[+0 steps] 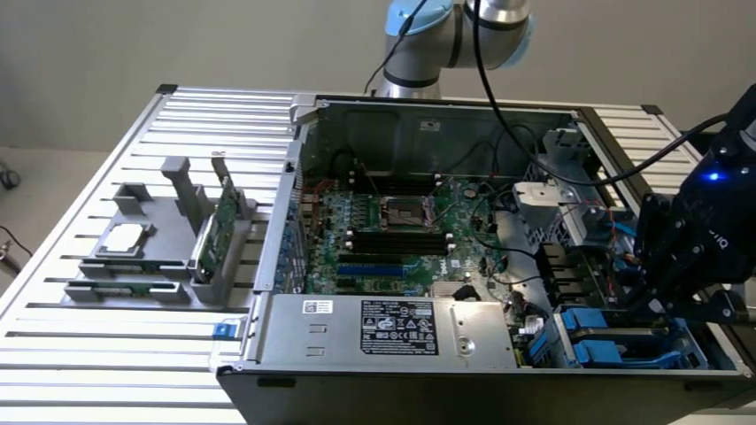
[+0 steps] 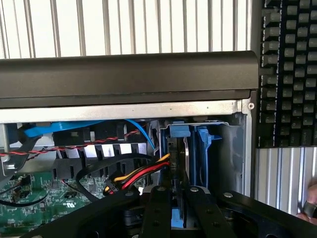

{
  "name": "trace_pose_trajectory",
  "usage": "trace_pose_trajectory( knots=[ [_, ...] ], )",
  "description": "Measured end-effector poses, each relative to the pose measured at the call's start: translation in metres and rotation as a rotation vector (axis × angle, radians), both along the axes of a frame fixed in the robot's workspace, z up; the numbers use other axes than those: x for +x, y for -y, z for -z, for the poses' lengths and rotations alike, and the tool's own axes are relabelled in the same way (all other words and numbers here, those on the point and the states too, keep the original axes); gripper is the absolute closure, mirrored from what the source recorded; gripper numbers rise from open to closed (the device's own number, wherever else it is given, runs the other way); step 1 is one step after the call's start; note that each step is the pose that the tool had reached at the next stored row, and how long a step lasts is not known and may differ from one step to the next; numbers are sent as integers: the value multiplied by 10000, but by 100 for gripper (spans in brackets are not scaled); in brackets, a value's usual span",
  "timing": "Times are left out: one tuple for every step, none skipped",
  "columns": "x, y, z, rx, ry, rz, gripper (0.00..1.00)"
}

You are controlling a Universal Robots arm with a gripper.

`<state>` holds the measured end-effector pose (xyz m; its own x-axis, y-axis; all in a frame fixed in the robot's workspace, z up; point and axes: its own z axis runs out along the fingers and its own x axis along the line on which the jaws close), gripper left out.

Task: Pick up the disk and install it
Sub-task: 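Insert the first disk wire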

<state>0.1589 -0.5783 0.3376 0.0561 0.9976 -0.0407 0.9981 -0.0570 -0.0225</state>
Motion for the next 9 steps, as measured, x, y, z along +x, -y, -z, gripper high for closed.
trace_pose_trajectory(
  knots=[
    [0,-1,0,-15,-3,1,84],
    [0,-3,1,-26,-9,0,84],
    [0,-5,1,-38,-18,0,84],
    [0,-7,1,-54,-33,0,84],
    [1,-11,1,-69,-50,-1,84],
    [0,-15,1,-82,-70,0,84],
    [0,-20,1,-91,-89,0,84],
    [0,-26,0,-99,-109,-1,84],
    [0,-33,-1,-104,-130,0,84]
  ],
)
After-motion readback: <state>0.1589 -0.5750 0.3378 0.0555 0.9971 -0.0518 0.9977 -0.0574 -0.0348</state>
